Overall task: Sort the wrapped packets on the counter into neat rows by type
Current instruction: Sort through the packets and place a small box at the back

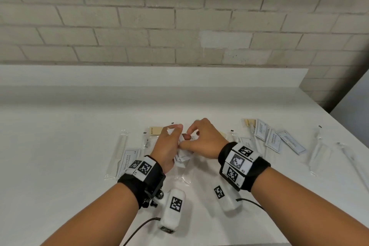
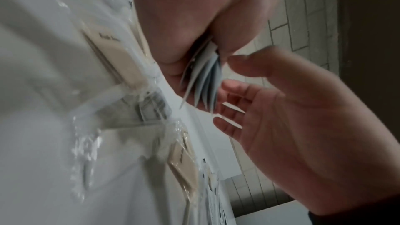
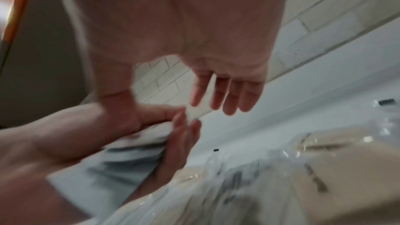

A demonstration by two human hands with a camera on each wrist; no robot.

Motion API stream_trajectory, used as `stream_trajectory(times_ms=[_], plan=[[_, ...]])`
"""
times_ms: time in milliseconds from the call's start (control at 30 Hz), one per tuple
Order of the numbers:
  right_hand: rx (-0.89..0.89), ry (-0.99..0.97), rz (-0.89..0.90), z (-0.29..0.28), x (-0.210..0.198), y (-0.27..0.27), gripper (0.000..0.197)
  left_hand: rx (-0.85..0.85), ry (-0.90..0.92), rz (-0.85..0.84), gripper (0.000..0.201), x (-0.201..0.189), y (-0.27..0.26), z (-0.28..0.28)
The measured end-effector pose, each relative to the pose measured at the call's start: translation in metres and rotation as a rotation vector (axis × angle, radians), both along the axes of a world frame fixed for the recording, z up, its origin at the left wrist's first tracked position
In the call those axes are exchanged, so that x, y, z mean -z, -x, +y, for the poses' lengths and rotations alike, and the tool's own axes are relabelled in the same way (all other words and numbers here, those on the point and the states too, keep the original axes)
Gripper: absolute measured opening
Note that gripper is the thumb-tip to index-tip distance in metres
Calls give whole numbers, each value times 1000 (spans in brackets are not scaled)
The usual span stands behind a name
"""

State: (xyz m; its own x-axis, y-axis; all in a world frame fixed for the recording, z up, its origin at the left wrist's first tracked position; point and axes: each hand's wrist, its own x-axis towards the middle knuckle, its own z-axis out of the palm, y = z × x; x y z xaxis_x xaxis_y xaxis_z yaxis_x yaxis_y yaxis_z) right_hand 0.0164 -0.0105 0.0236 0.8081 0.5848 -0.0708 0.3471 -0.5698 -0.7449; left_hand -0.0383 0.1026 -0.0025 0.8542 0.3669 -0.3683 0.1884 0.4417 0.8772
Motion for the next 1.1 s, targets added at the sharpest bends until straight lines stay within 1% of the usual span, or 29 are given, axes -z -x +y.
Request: stream_trajectory(times_ms=[67, 100, 133, 167, 200, 233, 300, 333, 467, 600, 633, 667, 733, 767, 800, 833, 900, 933, 1000, 1033, 1100], plan=[[-167, 80, 16, -1, -9, -1, 81, 21, -8, 23, 21, 1, -1, 8], [-262, 100, 16, 1, -12, 0, 104, 60, -11, 26, 22, -1, -1, 10], [-341, 104, 3, 4, -13, 3, 124, 101, -20, 20, 26, -3, -2, 11], [-409, 105, -29, 13, -15, 3, 136, 126, -23, 6, 31, -7, -4, 16], [-437, 87, -37, 15, -11, 5, 141, 142, -23, 18, 34, -8, -3, 14], [-461, 65, -49, 24, -10, 4, 142, 130, -12, 12, 34, -12, -2, 18], [-431, -5, -49, 22, -5, 3, 136, 149, 0, 2, 29, -11, 1, 15], [-420, -32, -50, 21, -5, 2, 133, 172, -9, 2, 30, -10, 2, 14], [-418, -68, -56, 19, -7, -2, 127, 237, -41, 1, 47, -10, 6, 12], [-446, 0, -19, 23, -11, -2, 119, 256, -50, 22, 61, -7, 3, 23], [-449, 23, 13, 24, -13, -5, 113, 262, -46, 26, 66, -6, 3, 27], [-446, 27, 51, 24, -15, -9, 100, 277, -45, 32, 69, -6, 4, 30], [-435, -19, 161, 24, -22, -23, 61, 322, -37, 42, 72, -10, 5, 38], [-436, -43, 221, 24, -27, -30, 44, 345, -25, 48, 70, -12, 5, 41], [-436, -52, 264, 24, -30, -37, 32, 367, -20, 57, 69, -14, 5, 43], [-432, -49, 291, 26, -32, -44, 26, 380, -22, 64, 69, -16, 2, 47], [-416, -33, 310, 31, -34, -54, 25, 400, 1, 66, 68, -23, -3, 54], [-401, -36, 319, 35, -34, -59, 25, 407, 17, 61, 63, -26, -7, 59], [-357, -70, 362, 47, -33, -72, 23, 425, 3, 43, 38, -34, -19, 71], [-328, -94, 383, 54, -32, -79, 21, 436, -23, 46, 32, -38, -26, 78], [-263, -139, 416, 68, -30, -97, 17, 432, -83, 72, 31, -46, -43, 91]])
